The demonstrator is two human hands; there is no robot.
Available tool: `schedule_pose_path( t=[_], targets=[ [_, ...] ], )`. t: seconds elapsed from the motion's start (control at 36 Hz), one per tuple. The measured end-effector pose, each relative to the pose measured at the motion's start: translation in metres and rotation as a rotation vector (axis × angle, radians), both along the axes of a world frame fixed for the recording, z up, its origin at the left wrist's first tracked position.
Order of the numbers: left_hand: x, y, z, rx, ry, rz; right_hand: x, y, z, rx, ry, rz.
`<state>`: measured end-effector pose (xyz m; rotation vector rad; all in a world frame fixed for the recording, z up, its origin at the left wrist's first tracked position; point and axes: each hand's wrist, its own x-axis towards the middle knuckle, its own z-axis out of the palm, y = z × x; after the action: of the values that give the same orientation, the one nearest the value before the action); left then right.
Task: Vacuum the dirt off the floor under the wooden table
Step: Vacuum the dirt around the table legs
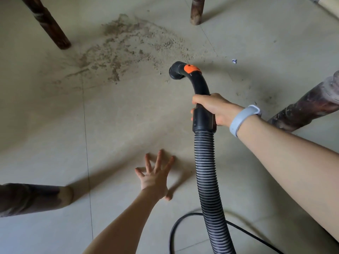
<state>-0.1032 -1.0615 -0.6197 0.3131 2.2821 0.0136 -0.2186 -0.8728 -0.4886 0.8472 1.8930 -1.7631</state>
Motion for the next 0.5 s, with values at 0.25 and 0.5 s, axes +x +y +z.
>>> schedule_pose_path(
  t=[0.25,0.5],
  targets=[
    [-0.001,0.000,0.001,0.007,0.000,0.005,-0.015,-0.005,0.001,-0.031,-0.008,0.099],
    [-0.001,-0.004,0.001,0.015,0.015,0.000,-0.005,0.010,0.010,0.036,-0.016,0.152]
  ],
)
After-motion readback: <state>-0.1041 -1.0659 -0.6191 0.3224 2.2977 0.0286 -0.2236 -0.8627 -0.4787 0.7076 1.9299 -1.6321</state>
